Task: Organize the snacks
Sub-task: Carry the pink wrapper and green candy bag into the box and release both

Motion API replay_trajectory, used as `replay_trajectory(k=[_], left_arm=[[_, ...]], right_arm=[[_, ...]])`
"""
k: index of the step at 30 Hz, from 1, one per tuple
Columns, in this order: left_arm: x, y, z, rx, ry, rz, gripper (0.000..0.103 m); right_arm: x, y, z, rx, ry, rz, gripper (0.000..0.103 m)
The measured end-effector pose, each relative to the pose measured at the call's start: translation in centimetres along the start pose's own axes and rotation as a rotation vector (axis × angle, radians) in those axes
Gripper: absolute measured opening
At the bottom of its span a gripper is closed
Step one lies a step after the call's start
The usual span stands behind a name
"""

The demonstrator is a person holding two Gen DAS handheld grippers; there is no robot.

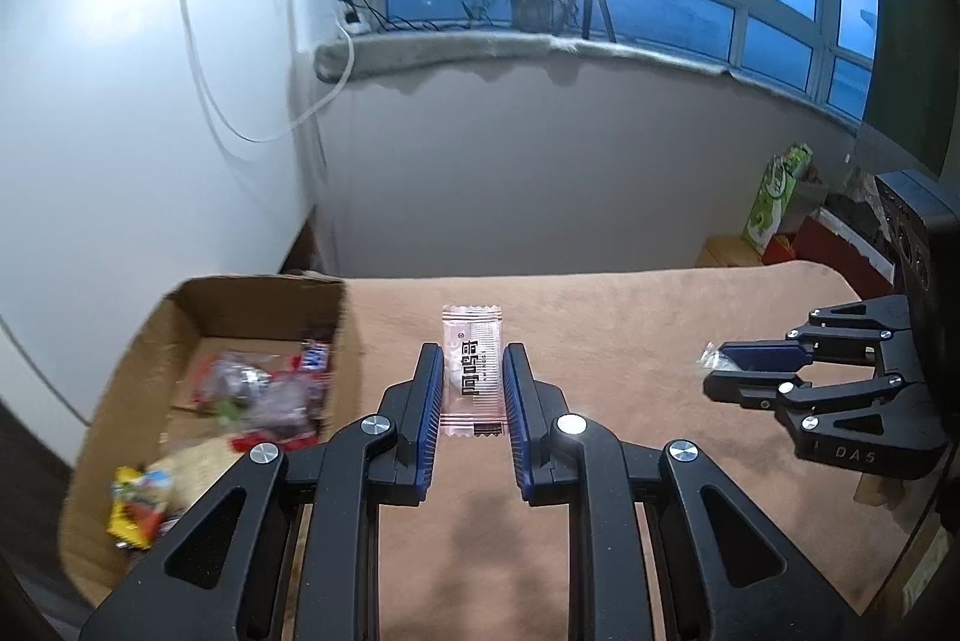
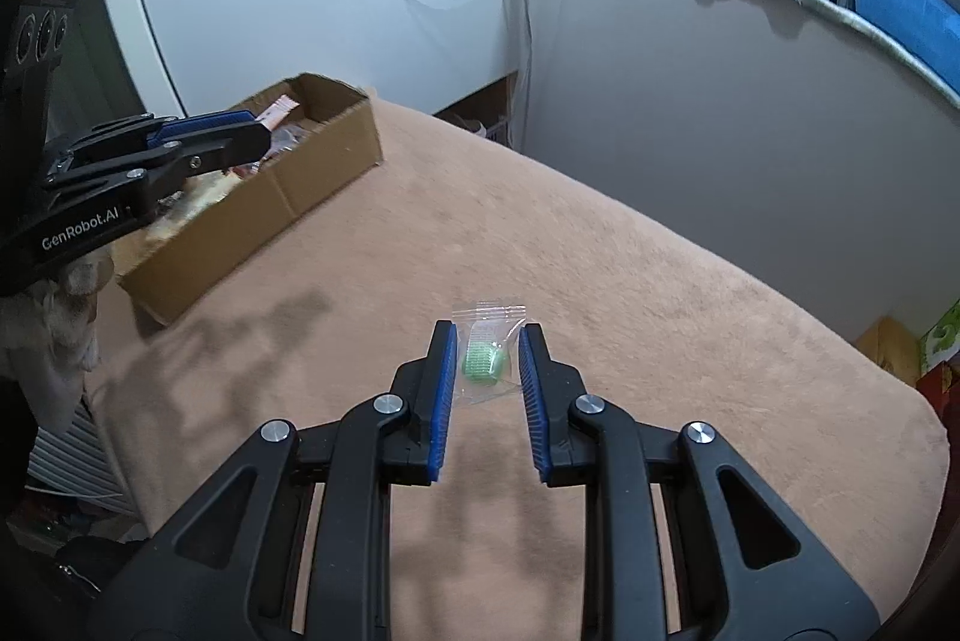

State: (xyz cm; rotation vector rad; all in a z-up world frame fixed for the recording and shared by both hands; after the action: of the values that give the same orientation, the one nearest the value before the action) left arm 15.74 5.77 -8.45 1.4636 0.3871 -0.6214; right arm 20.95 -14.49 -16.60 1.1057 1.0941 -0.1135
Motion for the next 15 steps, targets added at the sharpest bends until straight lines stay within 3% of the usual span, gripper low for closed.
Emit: replay_trajectory(k=[7,15], left_arm=[[-3.1,-0.9,-2.8,-0.021,0.034,0.029,0.019],[-5.4,-2.7,-6.8,-0.068,0.079,0.031,0.019]], right_arm=[[-1.8,1.7,-2.8,-0.024,0.006,0.042,0.022],[-1.4,6.3,-8.4,-0.059,0.067,0.088,0.022]])
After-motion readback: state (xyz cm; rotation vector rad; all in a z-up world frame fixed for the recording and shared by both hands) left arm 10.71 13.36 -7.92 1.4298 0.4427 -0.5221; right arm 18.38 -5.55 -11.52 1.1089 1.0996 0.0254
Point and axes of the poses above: each gripper's, at about its wrist camera, not at the fingertips, and x roughly the way its jaws point, z to its right, y to its top, the point moved 5 cm from there along x, roughly the way its jaws point, and after that the axes turned 6 degrees about -y, right-handed, at the moved point
